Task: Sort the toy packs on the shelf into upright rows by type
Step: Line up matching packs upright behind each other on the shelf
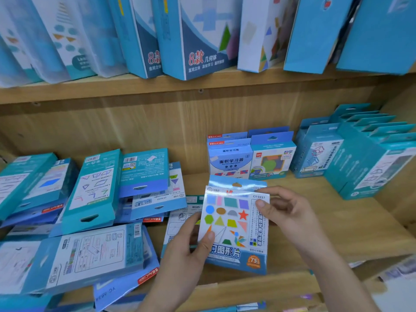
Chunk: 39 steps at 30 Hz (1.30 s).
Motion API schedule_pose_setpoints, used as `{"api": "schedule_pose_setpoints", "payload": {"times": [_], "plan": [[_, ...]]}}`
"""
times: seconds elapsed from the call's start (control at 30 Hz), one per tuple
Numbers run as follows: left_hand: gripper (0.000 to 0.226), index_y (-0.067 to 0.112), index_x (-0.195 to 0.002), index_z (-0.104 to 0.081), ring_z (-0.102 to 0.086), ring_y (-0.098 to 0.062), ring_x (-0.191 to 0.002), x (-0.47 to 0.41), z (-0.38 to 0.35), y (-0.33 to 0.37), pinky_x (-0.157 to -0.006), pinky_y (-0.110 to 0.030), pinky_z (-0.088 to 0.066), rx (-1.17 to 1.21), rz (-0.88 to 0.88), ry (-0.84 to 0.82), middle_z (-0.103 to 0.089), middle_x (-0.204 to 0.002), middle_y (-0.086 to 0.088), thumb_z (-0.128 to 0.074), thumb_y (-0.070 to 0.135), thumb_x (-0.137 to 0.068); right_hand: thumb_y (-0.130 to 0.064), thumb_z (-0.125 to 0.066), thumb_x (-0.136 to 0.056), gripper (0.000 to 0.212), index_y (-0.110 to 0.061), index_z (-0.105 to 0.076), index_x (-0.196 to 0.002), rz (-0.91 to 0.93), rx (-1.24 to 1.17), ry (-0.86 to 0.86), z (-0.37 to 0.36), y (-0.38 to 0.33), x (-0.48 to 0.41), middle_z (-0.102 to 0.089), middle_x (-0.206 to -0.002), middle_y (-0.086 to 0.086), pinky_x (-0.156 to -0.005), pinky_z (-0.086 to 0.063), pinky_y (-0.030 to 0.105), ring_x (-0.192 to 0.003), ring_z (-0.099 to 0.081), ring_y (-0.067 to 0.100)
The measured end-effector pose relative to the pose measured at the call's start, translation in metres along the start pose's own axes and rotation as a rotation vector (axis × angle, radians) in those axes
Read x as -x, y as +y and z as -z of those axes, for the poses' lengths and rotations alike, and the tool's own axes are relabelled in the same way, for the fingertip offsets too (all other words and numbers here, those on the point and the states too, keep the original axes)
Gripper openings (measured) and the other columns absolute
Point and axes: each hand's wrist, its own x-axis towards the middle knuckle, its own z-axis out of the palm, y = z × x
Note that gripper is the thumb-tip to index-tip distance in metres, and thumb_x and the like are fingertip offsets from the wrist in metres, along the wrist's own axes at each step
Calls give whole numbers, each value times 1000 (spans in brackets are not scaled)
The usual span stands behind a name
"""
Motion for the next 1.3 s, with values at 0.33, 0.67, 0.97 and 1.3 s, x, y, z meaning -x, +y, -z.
{"api": "schedule_pose_setpoints", "payload": {"times": [0.33,0.67,0.97,1.3], "plan": [[79,36,-143,-35,-30,-11,-139,-13,22,-34,-109,-36,-36,-1071,-247,-210,-21,-149,15,-67,55,-73,-11,-69,-82,16,-25,-66,-91,113,57,190,17,7,-7,-66,-85,28,-55,-47,19,-66,-63,15],[46,27,-98,-75,-70,-10,-94,-4,21,-43,-66,-27,-58,-1027,-677,-75,-73,-102,9,-67,10,-56,-9,-59,-90,19,-27,-63,-94,205,83,343,37,30,-8,-63,-74,18,-53,-47,20,-62,-57,10],[8,25,-80,-71,-62,-7,-62,-48,29,54,-60,-27,-47,-361,-179,53,-70,-68,10,-66,25,-87,-7,-56,-92,22,-27,-61,-100,276,127,366,75,37,-10,-69,-70,-16,-51,-47,13,-62,-61,1],[15,29,-81,-71,-65,-3,-60,-100,-12,50,-56,-25,-49,-343,-27,-172,-73,-71,10,-64,19,-89,-32,-57,-88,13,-33,-61,-100,242,164,223,105,50,-22,-69,-92,16,-63,-54,39,-79,-65,21]]}}
